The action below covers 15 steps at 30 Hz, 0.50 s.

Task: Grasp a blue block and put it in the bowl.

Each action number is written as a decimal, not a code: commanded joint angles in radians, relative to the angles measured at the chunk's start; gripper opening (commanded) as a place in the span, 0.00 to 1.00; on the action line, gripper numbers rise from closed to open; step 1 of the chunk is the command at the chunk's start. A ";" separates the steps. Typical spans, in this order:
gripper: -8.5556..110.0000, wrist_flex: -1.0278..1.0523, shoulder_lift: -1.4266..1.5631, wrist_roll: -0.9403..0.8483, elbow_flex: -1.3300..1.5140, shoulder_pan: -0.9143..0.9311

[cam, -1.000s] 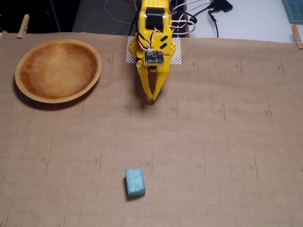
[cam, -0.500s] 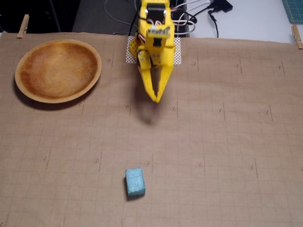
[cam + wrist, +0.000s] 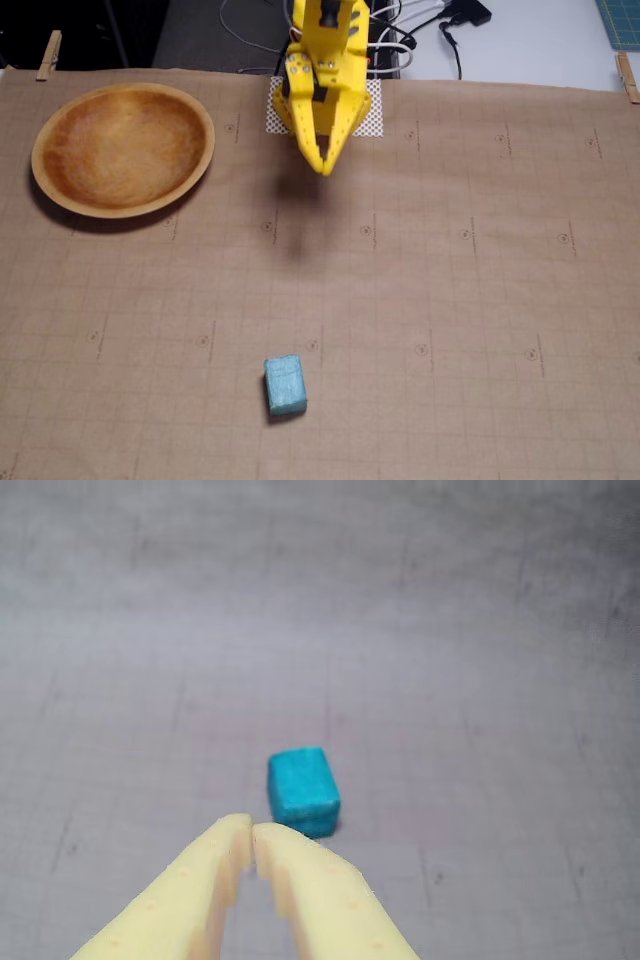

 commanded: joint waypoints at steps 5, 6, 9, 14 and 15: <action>0.05 -0.038 -0.336 0.002 -0.229 -0.009; 0.05 -0.058 -0.379 0.002 -0.245 -0.009; 0.05 -0.172 -0.517 0.002 -0.272 -0.015; 0.05 -0.422 -0.713 0.002 -0.268 -0.012; 0.05 -0.462 -0.739 0.002 -0.264 -0.011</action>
